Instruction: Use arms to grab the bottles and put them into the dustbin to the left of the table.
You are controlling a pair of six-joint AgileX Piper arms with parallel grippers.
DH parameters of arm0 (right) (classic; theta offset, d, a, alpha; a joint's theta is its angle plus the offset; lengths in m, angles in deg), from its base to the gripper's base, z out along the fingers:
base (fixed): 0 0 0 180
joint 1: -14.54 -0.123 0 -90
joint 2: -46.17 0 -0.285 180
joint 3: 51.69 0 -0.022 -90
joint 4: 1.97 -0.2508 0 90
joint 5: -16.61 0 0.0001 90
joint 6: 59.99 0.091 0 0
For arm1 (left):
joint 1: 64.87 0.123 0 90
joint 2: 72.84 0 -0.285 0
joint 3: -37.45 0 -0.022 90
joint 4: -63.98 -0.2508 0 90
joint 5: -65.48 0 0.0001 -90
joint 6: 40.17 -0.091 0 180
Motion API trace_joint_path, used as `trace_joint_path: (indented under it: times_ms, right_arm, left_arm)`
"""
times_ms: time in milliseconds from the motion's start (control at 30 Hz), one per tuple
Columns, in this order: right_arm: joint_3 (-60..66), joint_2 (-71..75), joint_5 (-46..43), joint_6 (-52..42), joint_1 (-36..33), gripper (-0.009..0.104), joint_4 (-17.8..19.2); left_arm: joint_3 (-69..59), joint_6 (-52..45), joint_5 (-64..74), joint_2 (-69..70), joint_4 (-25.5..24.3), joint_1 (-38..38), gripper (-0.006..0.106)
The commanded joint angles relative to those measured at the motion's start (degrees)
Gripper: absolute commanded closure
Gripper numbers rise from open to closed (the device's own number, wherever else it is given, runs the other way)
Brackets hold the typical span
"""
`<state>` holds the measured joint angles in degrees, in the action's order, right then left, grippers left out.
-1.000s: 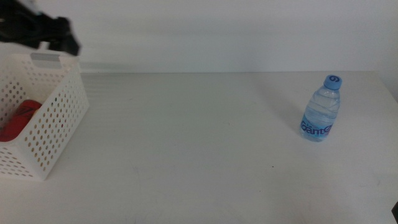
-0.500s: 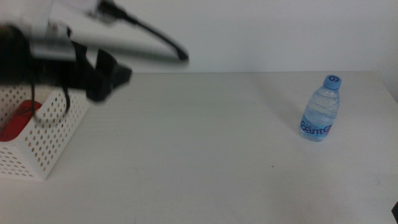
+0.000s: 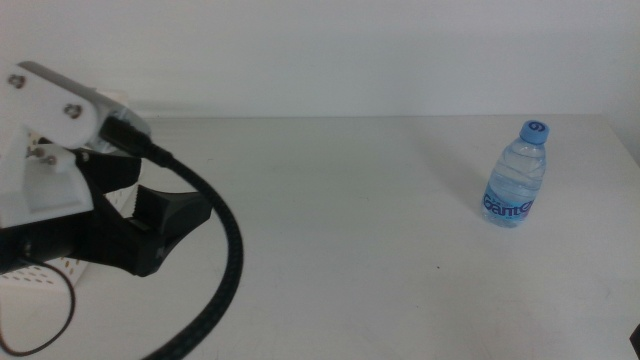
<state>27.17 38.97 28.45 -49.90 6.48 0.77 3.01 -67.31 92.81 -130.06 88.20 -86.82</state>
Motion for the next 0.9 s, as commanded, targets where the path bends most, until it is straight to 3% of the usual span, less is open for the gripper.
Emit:
trace_joint_path:
  times_ms: [0,133,433,833,867]
  right_arm:
    - [-0.5,1.5,-4.5,-0.4,0.3,0.023,0.6]
    - [-0.5,1.5,-4.5,-0.4,0.3,0.023,0.6]
    - [-0.5,1.5,-4.5,-0.4,0.3,0.023,0.6]
    - [-0.5,1.5,-4.5,-0.4,0.3,0.023,0.6]
    - [-1.2,1.2,-4.2,-0.4,0.3,0.023,-1.2]
  left_arm:
    - [1.4,0.3,-4.2,1.2,1.9,-0.2,0.01]
    - [1.4,0.3,-4.8,1.1,1.3,-0.2,0.01]
    - [1.4,15.3,-5.7,2.7,-10.9,-0.2,0.01]
    - [1.4,15.8,-5.6,2.6,-10.8,-0.2,0.01]
    - [1.4,15.8,-5.6,2.6,-10.8,-0.2,0.01]
